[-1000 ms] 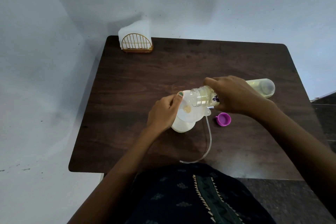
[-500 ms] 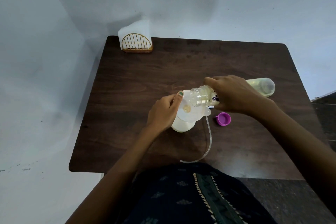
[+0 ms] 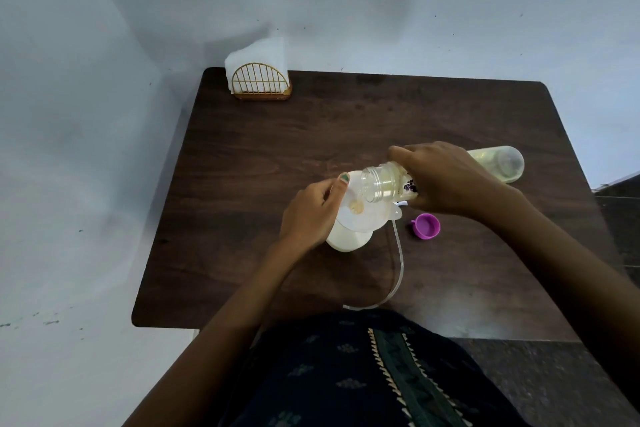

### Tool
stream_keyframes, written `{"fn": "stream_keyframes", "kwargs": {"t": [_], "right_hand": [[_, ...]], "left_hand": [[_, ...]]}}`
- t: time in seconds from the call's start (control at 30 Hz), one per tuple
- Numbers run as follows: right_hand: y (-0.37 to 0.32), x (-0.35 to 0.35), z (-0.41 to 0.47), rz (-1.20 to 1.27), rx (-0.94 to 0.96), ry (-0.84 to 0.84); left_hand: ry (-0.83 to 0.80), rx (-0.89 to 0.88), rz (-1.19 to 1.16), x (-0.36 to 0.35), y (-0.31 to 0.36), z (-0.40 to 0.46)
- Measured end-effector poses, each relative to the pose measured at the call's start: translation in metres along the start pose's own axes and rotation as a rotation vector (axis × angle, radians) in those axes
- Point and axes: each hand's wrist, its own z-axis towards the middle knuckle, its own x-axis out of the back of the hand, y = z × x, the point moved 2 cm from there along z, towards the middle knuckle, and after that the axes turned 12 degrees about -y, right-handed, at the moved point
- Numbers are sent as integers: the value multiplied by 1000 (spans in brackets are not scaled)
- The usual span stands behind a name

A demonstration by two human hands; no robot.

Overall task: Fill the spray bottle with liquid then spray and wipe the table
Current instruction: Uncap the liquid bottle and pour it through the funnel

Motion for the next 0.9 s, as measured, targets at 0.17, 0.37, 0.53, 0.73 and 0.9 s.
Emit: {"fn": "stream_keyframes", "kwargs": {"t": [0.17, 0.37, 0.53, 0.73, 0.9], "right_hand": [[0, 0, 0, 5, 2, 10], [0, 1, 0, 1, -7, -3], [1, 1, 0, 13, -12, 7], [0, 1, 0, 19, -7, 14], [0, 0, 0, 22, -3, 18]], "left_hand": [[1, 3, -2, 0, -1, 0], [-5, 2, -14, 0, 0, 0], [6, 1, -26, 0, 0, -1], [14, -4, -26, 1, 1, -1], [8, 0, -27, 0, 1, 0]]}}
